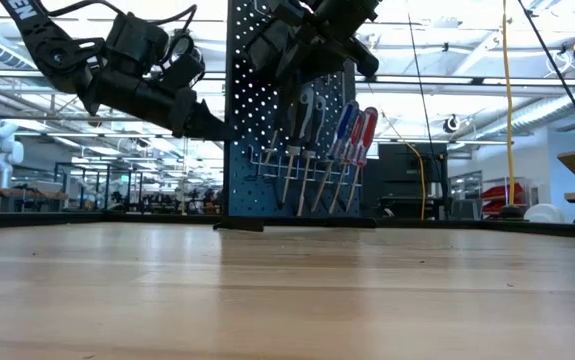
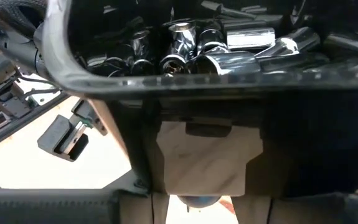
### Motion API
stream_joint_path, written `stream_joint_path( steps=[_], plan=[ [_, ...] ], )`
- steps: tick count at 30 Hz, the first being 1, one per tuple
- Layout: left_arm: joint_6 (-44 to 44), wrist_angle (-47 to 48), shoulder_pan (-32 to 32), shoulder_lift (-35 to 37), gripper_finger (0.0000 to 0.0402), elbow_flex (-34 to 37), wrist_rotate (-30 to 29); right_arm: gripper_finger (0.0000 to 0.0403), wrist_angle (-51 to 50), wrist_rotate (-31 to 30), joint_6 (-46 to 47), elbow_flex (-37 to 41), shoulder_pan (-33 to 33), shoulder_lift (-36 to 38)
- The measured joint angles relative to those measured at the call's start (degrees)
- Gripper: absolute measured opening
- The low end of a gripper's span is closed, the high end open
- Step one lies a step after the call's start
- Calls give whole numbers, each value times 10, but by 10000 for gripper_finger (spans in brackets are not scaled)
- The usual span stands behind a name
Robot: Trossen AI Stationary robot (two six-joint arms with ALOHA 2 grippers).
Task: Hang tools onto peg board
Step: Hang the black screwdriver on the pegboard
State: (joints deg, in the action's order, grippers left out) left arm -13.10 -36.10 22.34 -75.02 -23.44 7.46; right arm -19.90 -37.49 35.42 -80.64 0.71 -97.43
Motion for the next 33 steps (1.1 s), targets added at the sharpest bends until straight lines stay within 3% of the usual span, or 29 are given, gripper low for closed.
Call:
stream_joint_path(
  steps=[22, 33],
  plan=[
    [-8, -1, -1, 1, 162, 0, 0, 128, 3, 15, -15, 0, 1, 0],
    [-8, -1, -1, 1, 162, -1, 0, 182, 0, 17, -16, 0, 1, 0]
  ],
)
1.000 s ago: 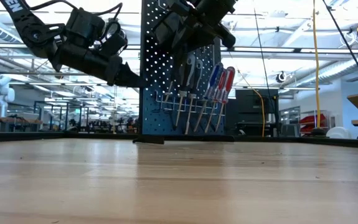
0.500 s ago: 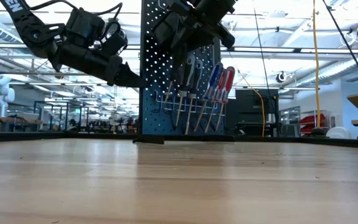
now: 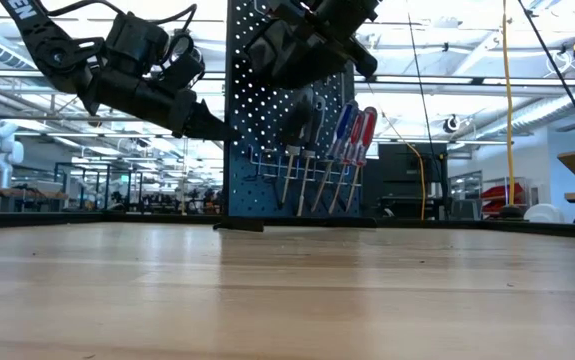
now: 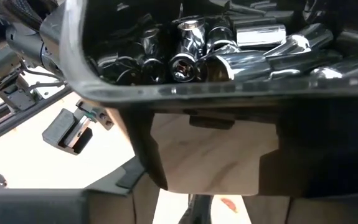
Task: Hang tools onto peg board
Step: Hang the black screwdriver on the pegboard
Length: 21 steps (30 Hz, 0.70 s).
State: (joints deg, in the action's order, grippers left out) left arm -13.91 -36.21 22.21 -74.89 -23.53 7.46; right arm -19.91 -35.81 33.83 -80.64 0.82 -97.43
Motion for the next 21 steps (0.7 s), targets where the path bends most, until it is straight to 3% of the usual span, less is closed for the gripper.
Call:
stream_joint_path(
  steps=[11, 21],
  plan=[
    [0, 0, 0, 0, 162, 0, 0, 203, -3, 21, -18, 0, 8, 0],
    [-2, 5, -3, 1, 162, -1, 8, 203, -11, 30, -34, 0, 71, 1]
  ],
)
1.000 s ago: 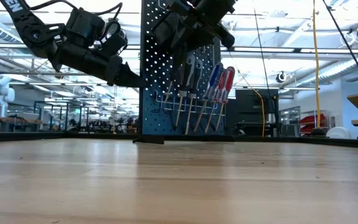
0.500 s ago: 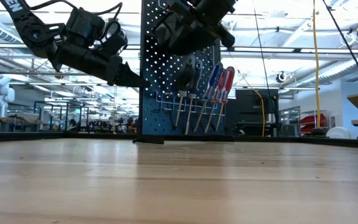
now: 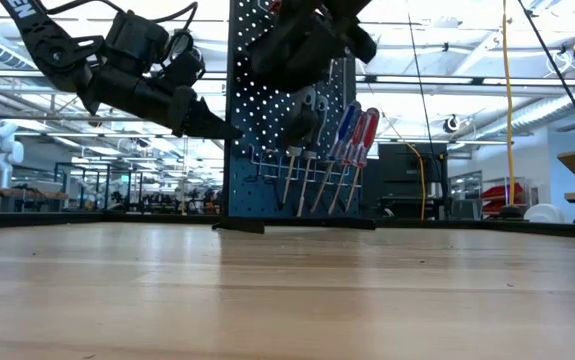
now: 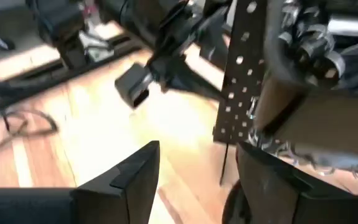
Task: Hang tools onto peg board
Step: Hang the black screwdriver on the pegboard
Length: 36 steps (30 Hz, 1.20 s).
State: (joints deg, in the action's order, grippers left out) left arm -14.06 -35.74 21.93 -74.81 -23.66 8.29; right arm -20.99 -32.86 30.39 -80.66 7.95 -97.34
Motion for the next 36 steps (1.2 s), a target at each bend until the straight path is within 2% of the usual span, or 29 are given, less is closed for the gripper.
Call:
stream_joint_path(
  steps=[3, 9, 11, 14, 17, 19, 22, 24, 26, 31, 33, 36],
  plan=[
    [0, 1, 0, 0, 162, 0, -3, 203, -34, 12, 12, 0, 12, 0],
    [0, 2, 0, 0, 162, 0, -6, 203, -102, 97, 42, 0, 24, 0],
    [0, 3, 1, 0, 162, 0, -7, 203, -127, 103, 50, 0, 35, 0],
    [0, 3, 1, 0, 162, 0, -9, 203, -164, 77, 52, 0, 64, -1],
    [1, 3, 1, 0, 162, 0, -9, 203, -171, 0, 63, 20, 97, -4],
    [1, 3, 1, 0, 162, 0, -9, 203, -155, -35, 78, 50, 108, -6],
    [1, 4, -3, 0, 162, 0, -10, 203, -110, -43, 108, 114, 111, -8],
    [0, 4, -4, 0, 162, 0, -12, 203, -34, -48, 110, 169, 107, -8],
    [0, 4, -6, 0, 162, 0, -13, 203, 87, -78, 78, 234, 106, -9],
    [-1, 4, -7, 0, 162, 0, -14, 203, 466, -232, -54, 360, 111, -52],
    [-2, 4, -7, 0, 162, 0, -14, 203, 555, -261, -91, 380, 109, -86],
    [-2, 3, -7, 0, 162, 0, -13, 203, 632, -294, -125, 382, 100, -142]
  ],
)
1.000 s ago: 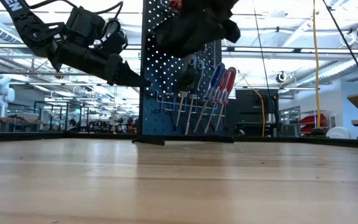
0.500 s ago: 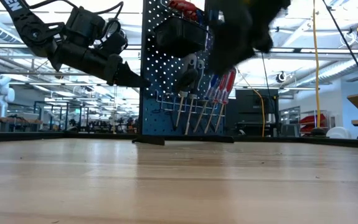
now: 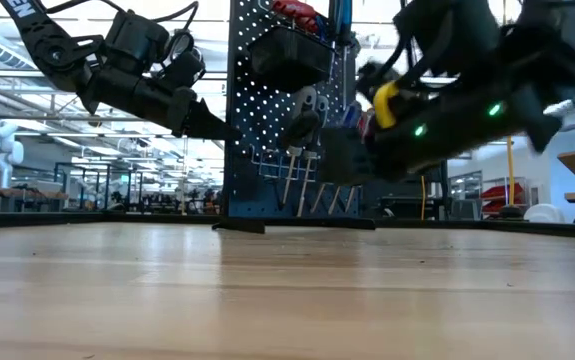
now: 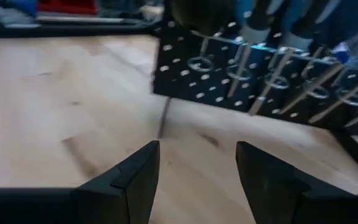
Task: Hang tools onto peg board
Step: Hang the black screwdriver on the pegboard
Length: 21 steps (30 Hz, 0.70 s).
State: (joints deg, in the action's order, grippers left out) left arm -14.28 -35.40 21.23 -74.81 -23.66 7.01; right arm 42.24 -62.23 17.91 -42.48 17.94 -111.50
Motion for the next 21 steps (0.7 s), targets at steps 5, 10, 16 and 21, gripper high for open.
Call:
stream_joint_path(
  steps=[5, 10, 16, 21],
  plan=[
    [0, 0, 0, 0, 162, 0, 0, 203, 118, -39, -67, -22, -18, -70],
    [0, -1, 0, 0, 162, 0, 0, 203, 259, -35, -154, -41, -37, -117],
    [0, -1, 0, 0, 162, 0, 0, 186, 382, -3, -223, -61, -62, -157],
    [0, -1, 0, 0, 162, 0, 0, 159, 429, 6, -274, -90, -73, -185]
  ],
)
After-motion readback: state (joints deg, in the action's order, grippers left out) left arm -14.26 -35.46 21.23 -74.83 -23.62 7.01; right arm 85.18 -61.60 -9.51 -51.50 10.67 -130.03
